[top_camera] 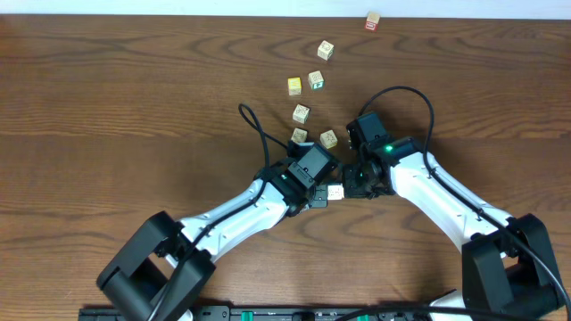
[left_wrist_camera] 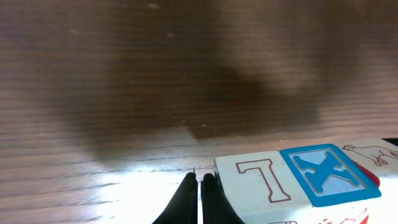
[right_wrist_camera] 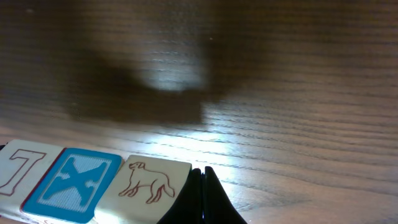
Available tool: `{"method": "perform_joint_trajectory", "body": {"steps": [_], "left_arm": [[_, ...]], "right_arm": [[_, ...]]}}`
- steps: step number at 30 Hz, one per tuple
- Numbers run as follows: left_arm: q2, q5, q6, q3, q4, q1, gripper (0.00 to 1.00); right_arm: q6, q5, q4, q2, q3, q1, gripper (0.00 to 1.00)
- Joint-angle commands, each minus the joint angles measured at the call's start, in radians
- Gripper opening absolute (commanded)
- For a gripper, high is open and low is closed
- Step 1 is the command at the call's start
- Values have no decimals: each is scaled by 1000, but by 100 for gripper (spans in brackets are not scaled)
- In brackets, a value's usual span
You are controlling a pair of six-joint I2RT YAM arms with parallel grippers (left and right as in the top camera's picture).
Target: Lift 3 blocks
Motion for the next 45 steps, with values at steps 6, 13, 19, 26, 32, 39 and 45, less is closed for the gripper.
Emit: {"method": "perform_joint_trajectory", "body": {"steps": [6,13,19,26,32,39,45], "left_arm": [[17,188,-1,43,81,-67,7],[17,171,-1,34,91,-67,7],[18,144,0,-9,141,-67,7],[18,140,7,-64,206,-67,7],[18,74,48,-82,193,-67,7],[18,-52,62,-82,116,-65,8],[17,-60,98,-82,114,-50,8]], "right_arm": [[0,-248,37,6,19,50,1],[-3,-248,48,79,19,49,1],[-3,-248,80,156,19,49,1],[-3,-251,94,175,20,49,1],[-3,-227,90,175,20,47,1],[-48,-165,67,175,20,20,1],[-62,-84,45,175,20,-26,1]]}}
